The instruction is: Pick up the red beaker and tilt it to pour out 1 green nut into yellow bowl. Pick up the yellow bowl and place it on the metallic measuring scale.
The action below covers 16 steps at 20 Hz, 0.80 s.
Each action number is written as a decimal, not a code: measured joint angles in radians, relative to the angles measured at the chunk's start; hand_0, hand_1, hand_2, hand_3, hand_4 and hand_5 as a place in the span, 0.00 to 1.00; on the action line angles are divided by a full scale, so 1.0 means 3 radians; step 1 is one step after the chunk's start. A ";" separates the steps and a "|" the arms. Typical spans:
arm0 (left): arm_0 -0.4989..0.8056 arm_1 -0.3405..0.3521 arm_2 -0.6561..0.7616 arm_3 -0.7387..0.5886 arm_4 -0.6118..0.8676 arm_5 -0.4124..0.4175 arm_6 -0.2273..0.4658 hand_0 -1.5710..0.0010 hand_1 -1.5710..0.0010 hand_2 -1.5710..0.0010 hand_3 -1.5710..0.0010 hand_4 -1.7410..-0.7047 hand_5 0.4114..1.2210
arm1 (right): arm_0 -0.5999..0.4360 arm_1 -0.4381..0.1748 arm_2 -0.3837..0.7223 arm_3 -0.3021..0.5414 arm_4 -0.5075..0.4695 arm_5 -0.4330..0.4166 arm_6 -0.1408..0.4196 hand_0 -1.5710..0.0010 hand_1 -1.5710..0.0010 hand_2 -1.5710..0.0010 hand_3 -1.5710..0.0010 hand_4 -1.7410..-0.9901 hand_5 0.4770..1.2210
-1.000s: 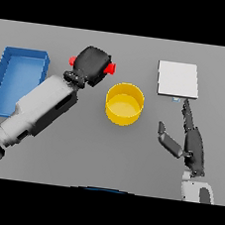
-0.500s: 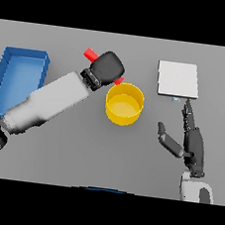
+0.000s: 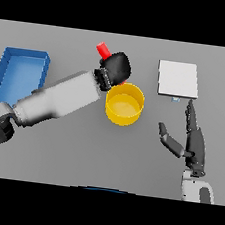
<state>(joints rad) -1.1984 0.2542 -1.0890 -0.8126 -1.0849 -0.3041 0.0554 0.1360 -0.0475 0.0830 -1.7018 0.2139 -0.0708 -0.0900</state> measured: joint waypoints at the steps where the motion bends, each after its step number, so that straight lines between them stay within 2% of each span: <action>1: -0.0061 -0.0001 -0.0064 0.0015 -0.0027 -0.0036 -0.0061 0.00 0.00 0.00 0.00 0.00 1.00 | -0.0010 0.0007 0.0026 -0.0007 0.0044 -0.0014 0.0037 1.00 1.00 1.00 1.00 0.64 0.15; 2: -0.0113 0.0003 -0.0119 0.0043 -0.0051 -0.0077 -0.0095 0.00 0.00 0.00 0.00 0.00 1.00 | 0.0021 0.0030 0.0054 -0.0007 0.0070 -0.0022 0.0000 1.00 1.00 1.00 1.00 0.65 0.14; 4: -0.0210 -0.0025 -0.0231 0.0105 -0.0093 -0.0184 -0.0159 0.00 0.00 0.00 0.00 0.01 1.00 | 0.0003 0.0006 0.0049 -0.0007 0.0126 -0.0058 0.0051 1.00 1.00 1.00 1.00 0.69 0.14; 9: -0.0373 -0.0106 -0.0528 0.0234 -0.0228 -0.0127 -0.0328 0.00 0.00 0.00 0.00 0.01 1.00 | 0.0023 0.0017 0.0071 -0.0011 0.0140 -0.0056 -0.0052 1.00 1.00 1.00 1.00 0.71 0.15; 12: -0.0474 -0.0077 -0.0661 0.0201 -0.0283 -0.0101 -0.0396 0.00 0.00 0.00 0.00 0.01 1.00 | -0.0013 0.0014 0.0076 0.0013 0.0197 -0.0091 0.0012 1.00 1.00 1.00 1.00 0.71 0.16; 15: -0.0672 -0.0010 -0.0607 0.0247 -0.0194 -0.0117 -0.0500 0.00 0.00 0.00 0.00 0.01 1.00 | 0.0010 0.0026 0.0086 0.0009 0.0202 -0.0098 -0.0025 1.00 1.00 1.00 1.00 0.71 0.15; 16: -0.0771 0.0041 -0.0564 0.0309 -0.0178 -0.0031 -0.0502 0.00 0.00 0.00 0.05 0.01 1.00 | 0.0012 0.0027 0.0090 0.0008 0.0205 -0.0100 -0.0075 1.00 1.00 1.00 1.00 0.72 0.15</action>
<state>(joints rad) -1.4297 0.2664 -1.2582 -0.7199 -1.1383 -0.3135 -0.0951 0.1396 -0.0393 0.1101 -1.6993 0.2753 -0.1008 -0.1125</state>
